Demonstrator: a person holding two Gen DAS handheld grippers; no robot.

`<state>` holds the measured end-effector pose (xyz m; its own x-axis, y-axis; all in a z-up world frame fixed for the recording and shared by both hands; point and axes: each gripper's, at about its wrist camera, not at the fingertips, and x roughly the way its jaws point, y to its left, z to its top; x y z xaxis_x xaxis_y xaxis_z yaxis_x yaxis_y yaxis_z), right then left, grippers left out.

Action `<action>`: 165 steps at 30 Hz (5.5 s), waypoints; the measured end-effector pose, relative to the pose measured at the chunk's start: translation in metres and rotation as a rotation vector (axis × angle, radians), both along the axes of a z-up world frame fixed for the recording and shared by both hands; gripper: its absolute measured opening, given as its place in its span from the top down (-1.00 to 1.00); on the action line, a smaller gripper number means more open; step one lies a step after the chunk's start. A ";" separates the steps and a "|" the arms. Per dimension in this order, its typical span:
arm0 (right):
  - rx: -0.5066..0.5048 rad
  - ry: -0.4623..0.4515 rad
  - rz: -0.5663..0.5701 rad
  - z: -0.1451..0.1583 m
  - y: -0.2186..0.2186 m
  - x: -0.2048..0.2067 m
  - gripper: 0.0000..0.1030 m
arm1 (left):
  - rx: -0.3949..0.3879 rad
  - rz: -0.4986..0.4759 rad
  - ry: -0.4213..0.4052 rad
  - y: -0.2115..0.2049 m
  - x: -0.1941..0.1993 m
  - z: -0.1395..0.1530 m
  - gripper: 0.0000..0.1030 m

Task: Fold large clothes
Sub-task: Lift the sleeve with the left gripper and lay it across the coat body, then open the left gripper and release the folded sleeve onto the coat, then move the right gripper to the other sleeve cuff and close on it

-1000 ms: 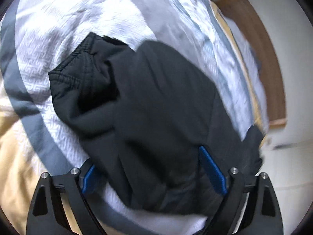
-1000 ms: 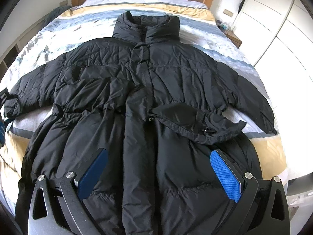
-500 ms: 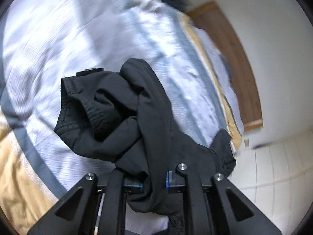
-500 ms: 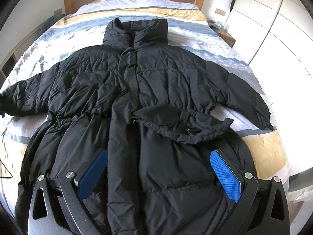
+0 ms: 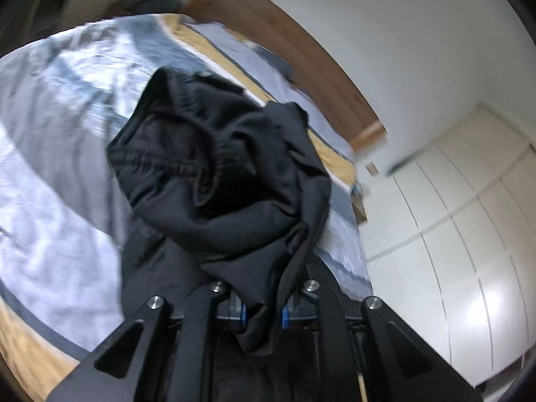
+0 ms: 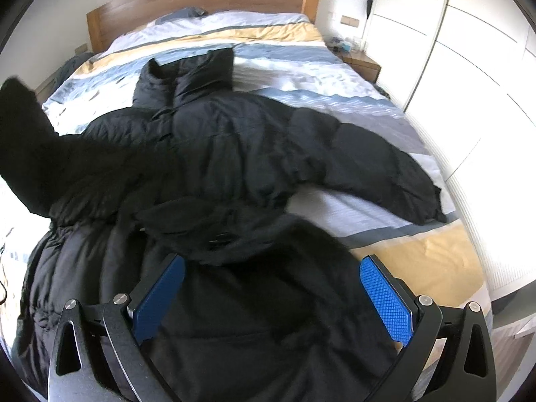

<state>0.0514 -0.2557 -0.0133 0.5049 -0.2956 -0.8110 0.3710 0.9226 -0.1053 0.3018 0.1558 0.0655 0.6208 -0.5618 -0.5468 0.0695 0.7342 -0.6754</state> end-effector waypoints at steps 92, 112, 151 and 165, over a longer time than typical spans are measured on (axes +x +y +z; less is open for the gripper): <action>0.169 0.111 0.346 -0.092 0.061 0.146 -0.99 | 0.642 -0.409 0.153 -0.127 -0.037 -0.134 0.09; 0.081 0.093 0.314 -0.011 0.002 0.049 -0.99 | 0.633 -0.322 0.248 -0.166 -0.124 -0.080 0.08; 0.593 -0.034 -0.329 -0.106 -0.271 -0.022 -0.92 | 0.732 -0.269 0.355 -0.235 -0.128 -0.067 0.08; 1.104 -0.449 -0.620 -0.185 -0.377 -0.030 -0.85 | 0.789 -0.236 0.447 -0.250 -0.140 -0.075 0.08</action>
